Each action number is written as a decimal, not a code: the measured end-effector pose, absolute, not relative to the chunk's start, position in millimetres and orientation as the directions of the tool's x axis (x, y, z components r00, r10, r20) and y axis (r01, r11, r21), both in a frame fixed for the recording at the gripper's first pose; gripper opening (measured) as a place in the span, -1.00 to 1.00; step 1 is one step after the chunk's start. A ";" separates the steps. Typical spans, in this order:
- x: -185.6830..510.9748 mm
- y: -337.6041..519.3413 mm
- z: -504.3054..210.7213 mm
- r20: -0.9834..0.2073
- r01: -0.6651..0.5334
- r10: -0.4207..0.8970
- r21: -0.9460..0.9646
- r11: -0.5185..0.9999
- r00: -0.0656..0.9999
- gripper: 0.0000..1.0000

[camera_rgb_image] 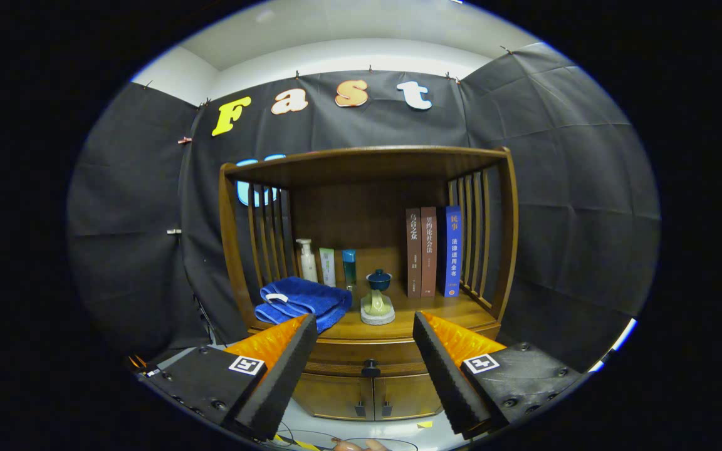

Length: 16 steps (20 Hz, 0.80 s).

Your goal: Pull open the drawer, take out the items inside it, and place them on the countertop above the cabinet.

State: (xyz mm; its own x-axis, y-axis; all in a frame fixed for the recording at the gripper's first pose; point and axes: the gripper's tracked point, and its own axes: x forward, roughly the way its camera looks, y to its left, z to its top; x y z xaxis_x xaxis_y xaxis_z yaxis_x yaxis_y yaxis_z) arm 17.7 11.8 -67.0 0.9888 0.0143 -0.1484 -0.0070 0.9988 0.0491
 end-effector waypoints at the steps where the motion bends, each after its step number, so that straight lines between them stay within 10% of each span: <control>1: 10.6 12.0 -63.3 -0.140 -0.006 0.012 0.047 0.999 0.990 0.99; 16: -25.5 23.8 -26.8 -0.072 -0.048 0.049 0.018 0.999 0.996 0.99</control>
